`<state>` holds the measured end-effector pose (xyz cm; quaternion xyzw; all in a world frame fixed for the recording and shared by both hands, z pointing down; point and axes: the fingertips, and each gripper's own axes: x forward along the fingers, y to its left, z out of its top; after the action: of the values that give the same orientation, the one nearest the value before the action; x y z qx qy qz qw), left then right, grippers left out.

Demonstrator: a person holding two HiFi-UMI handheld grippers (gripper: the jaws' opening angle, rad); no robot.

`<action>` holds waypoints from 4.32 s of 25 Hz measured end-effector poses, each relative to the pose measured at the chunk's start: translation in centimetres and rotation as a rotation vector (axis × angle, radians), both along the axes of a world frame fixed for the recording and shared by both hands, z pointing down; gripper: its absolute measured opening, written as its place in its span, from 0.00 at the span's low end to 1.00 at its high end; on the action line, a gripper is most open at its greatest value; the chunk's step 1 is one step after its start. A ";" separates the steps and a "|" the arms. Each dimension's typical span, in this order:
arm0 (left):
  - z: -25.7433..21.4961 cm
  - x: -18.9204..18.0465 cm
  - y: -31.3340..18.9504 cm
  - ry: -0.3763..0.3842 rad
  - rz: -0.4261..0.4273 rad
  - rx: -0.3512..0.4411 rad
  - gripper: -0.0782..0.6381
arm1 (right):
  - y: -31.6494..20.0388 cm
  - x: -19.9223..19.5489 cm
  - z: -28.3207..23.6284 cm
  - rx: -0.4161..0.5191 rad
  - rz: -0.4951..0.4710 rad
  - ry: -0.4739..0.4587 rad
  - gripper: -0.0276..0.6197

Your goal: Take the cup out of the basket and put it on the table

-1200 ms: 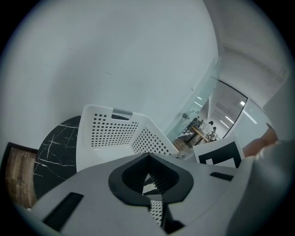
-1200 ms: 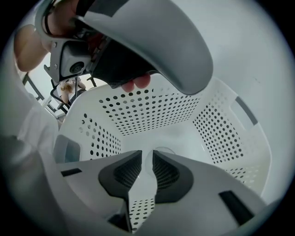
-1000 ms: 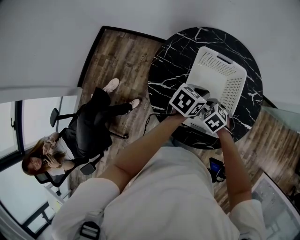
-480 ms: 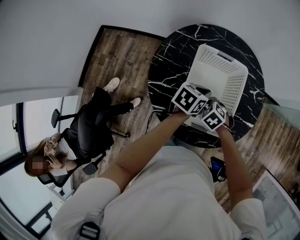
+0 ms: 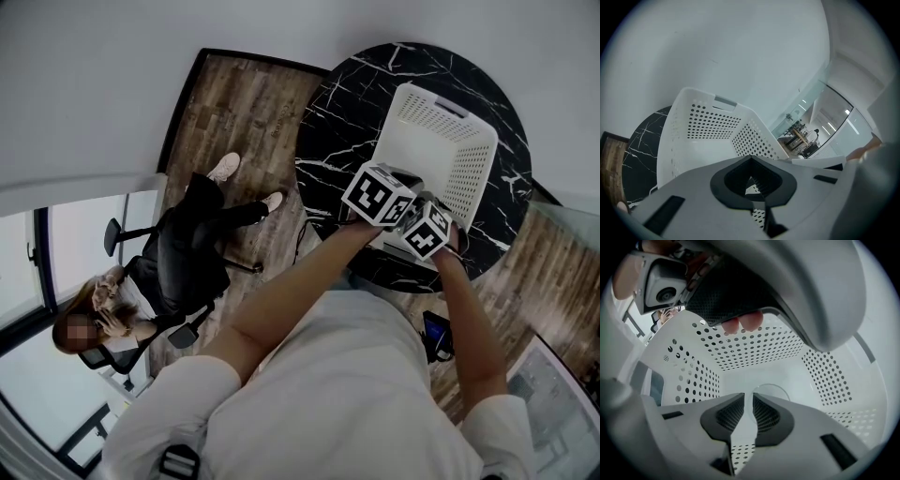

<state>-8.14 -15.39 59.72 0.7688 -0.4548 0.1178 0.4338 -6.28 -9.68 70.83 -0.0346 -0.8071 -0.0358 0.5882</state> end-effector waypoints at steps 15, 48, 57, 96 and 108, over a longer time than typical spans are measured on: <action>-0.2 -0.1 0.0 0.011 -0.010 0.004 0.12 | -0.5 -0.2 -0.3 0.029 -0.002 -0.010 0.08; -5.5 -1.4 1.0 0.019 -0.046 0.096 0.12 | -1.4 0.4 -9.7 0.071 0.054 -0.124 0.08; -7.8 -1.6 1.3 0.009 -0.044 0.136 0.12 | -1.5 0.5 -13.3 0.098 0.035 -0.153 0.08; -12.4 8.3 0.3 0.034 0.164 0.231 0.12 | -1.8 9.3 -21.8 0.239 0.218 -0.211 0.08; -12.5 17.1 0.1 0.057 0.349 0.237 0.12 | -1.5 17.0 -22.2 0.276 0.387 -0.178 0.08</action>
<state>8.92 -15.32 47.18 0.8846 -0.3131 0.1147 0.3259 10.72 -11.20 48.66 0.2044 -0.8347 -0.0353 0.5101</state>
